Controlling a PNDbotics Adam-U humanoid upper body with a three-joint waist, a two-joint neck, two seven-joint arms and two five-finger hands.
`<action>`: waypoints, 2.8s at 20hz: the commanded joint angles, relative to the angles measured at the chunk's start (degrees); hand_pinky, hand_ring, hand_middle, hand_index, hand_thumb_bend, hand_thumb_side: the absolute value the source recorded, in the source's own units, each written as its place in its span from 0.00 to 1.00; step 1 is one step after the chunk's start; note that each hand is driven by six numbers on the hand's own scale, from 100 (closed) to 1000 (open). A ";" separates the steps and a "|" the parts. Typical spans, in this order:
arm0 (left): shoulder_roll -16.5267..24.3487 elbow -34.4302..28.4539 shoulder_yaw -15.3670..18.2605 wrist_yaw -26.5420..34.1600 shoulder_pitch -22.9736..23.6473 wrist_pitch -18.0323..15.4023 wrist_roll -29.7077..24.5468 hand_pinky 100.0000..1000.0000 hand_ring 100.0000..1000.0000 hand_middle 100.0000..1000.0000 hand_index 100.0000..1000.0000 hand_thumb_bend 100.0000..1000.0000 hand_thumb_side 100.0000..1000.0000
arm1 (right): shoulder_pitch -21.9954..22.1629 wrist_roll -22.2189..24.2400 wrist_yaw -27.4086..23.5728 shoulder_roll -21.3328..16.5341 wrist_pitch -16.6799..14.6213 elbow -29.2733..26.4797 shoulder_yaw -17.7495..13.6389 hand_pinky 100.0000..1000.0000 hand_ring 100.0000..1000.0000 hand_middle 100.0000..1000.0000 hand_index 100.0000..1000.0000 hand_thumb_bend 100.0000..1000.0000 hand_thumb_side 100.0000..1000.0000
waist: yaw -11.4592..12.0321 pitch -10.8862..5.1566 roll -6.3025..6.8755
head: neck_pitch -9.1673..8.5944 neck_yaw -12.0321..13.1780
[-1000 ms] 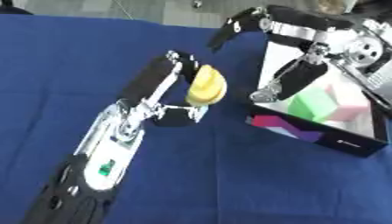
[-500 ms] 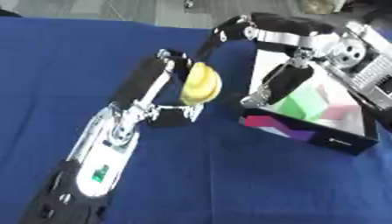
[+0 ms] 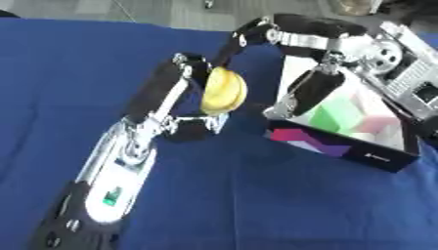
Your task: Pick up the objects with one hand, pass them to the other hand, and then place them into the box on the other side of the table.
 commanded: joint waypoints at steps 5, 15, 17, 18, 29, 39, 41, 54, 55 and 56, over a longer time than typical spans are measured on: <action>-1.60 -1.01 -0.09 3.39 -0.79 -0.07 1.11 0.63 0.43 0.34 0.48 0.00 0.00 | -0.73 -0.51 -0.12 -0.65 0.79 -0.75 -0.67 0.82 0.77 0.54 0.77 0.33 0.01 | 0.00 0.16 -0.93 | -0.06 -0.02; -1.95 -1.48 -0.55 6.13 -1.02 -0.29 2.15 0.63 0.42 0.33 0.49 0.00 0.00 | 0.09 -1.06 2.79 -0.85 -0.02 -0.75 -0.81 0.82 0.76 0.52 0.76 0.35 0.00 | -0.17 0.26 -0.94 | 0.46 -0.69; -2.02 -1.83 -0.71 6.40 -1.04 -0.26 2.11 0.63 0.42 0.33 0.49 0.00 0.00 | 0.22 -1.19 3.26 -0.87 0.09 -0.75 -0.87 0.82 0.75 0.49 0.76 0.35 0.00 | -0.25 0.27 -0.89 | 0.41 -0.63; -2.08 -1.98 -0.76 6.64 -0.99 -0.17 2.07 0.63 0.42 0.33 0.49 0.00 0.00 | 0.29 -1.28 3.43 -0.87 0.21 -0.75 -0.89 0.81 0.75 0.47 0.75 0.35 0.00 | -0.30 0.28 -0.88 | 0.38 -0.61; -2.35 -3.26 -1.19 8.30 -0.90 -0.04 1.78 0.63 0.42 0.33 0.49 0.00 0.00 | 0.57 -1.43 5.20 -0.77 -0.07 -0.75 -0.91 0.80 0.70 0.31 0.69 0.33 0.00 | -0.45 0.59 -0.93 | 0.29 -0.23; -2.48 -3.66 -1.30 9.00 -0.72 -0.70 1.96 0.63 0.42 0.33 0.48 0.00 0.00 | 0.95 -2.02 4.12 -0.63 0.11 -0.42 -0.79 0.74 0.60 0.16 0.56 0.12 0.00 | -0.45 0.66 -1.01 | 0.33 -0.17; -2.52 -3.61 -1.33 9.15 -0.67 -0.75 2.06 0.63 0.42 0.33 0.48 0.00 0.00 | 1.03 -1.90 3.39 -0.61 0.18 -0.39 -0.72 0.73 0.59 0.16 0.54 0.12 0.00 | -0.42 0.67 -1.05 | 0.28 -0.14; -2.39 -2.51 -1.00 8.10 -0.42 -0.20 3.00 0.68 0.46 0.40 0.58 0.17 0.00 | 1.21 0.10 -1.97 -0.83 1.10 -0.74 -1.41 0.70 0.56 0.13 0.52 0.24 0.00 | -0.61 0.69 -0.94 | 0.23 0.00; -2.33 -2.25 -0.91 7.63 -0.38 0.00 3.32 0.70 0.49 0.44 0.63 0.31 0.07 | 1.21 0.11 -2.29 -0.90 1.03 -0.75 -1.48 0.70 0.56 0.13 0.52 0.24 0.00 | -0.64 0.68 -0.91 | 0.15 0.09; -2.30 -1.96 -0.85 6.97 -0.35 0.24 3.57 0.71 0.50 0.45 0.64 0.34 0.09 | 1.22 0.13 -2.55 -0.94 1.02 -0.75 -1.51 0.70 0.56 0.13 0.52 0.24 0.00 | -0.65 0.66 -0.90 | 0.08 0.16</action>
